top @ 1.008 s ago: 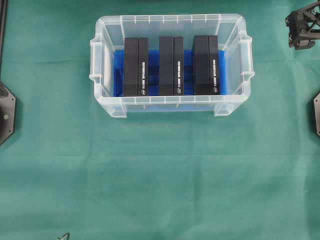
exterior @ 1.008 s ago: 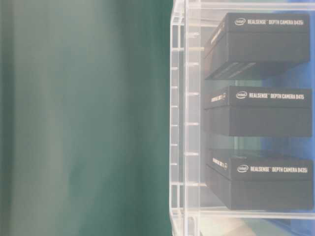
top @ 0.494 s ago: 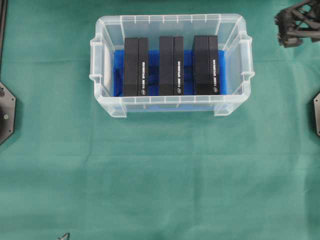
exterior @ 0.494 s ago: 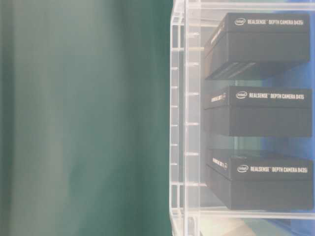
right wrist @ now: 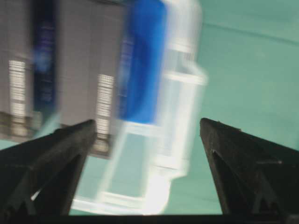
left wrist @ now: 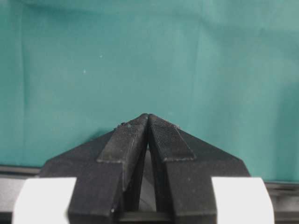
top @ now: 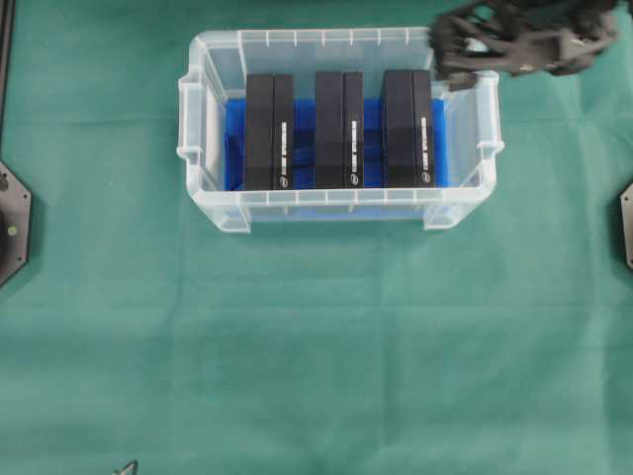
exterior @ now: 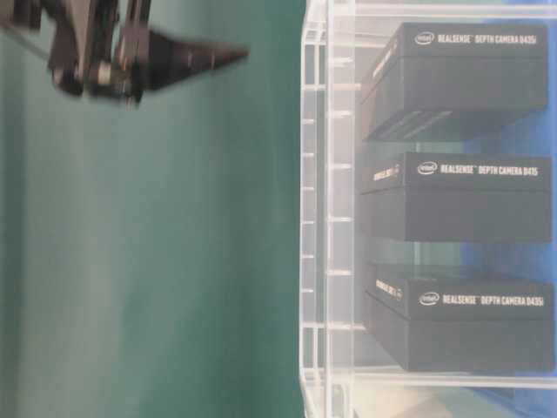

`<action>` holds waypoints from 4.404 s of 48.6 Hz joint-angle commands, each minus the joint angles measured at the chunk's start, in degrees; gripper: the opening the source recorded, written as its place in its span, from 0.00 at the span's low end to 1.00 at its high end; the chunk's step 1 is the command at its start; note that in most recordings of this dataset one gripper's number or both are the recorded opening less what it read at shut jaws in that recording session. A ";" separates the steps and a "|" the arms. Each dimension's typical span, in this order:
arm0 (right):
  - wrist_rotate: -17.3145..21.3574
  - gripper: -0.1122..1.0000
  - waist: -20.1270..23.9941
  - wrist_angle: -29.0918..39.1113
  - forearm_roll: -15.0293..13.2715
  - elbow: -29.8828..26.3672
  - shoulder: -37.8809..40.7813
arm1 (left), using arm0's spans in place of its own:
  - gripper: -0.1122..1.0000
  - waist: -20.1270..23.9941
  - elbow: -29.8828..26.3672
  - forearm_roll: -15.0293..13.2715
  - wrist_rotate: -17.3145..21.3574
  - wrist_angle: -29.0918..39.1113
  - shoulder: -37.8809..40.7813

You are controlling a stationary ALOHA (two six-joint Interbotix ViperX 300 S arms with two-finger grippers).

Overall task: Take the box out of the case with the right arm.
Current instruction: 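Move the right gripper over the middle black box, fingers open, then lower the right gripper around the middle box and close on it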

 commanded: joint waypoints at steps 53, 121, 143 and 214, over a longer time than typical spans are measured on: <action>-0.53 0.93 4.22 -0.53 1.32 -24.26 18.90 | 0.12 -0.18 -1.32 0.53 0.09 0.18 -0.26; -0.62 0.93 4.22 -0.44 1.32 -23.73 19.25 | 0.12 -0.09 -1.23 0.53 0.09 0.18 -0.26; -0.35 0.93 4.22 -1.14 1.23 -22.24 20.48 | 0.12 -0.09 -1.23 0.53 0.00 0.18 -0.26; 0.09 0.93 3.69 -12.57 2.11 -12.30 26.28 | 0.12 -0.09 -0.70 0.53 0.00 0.18 -0.97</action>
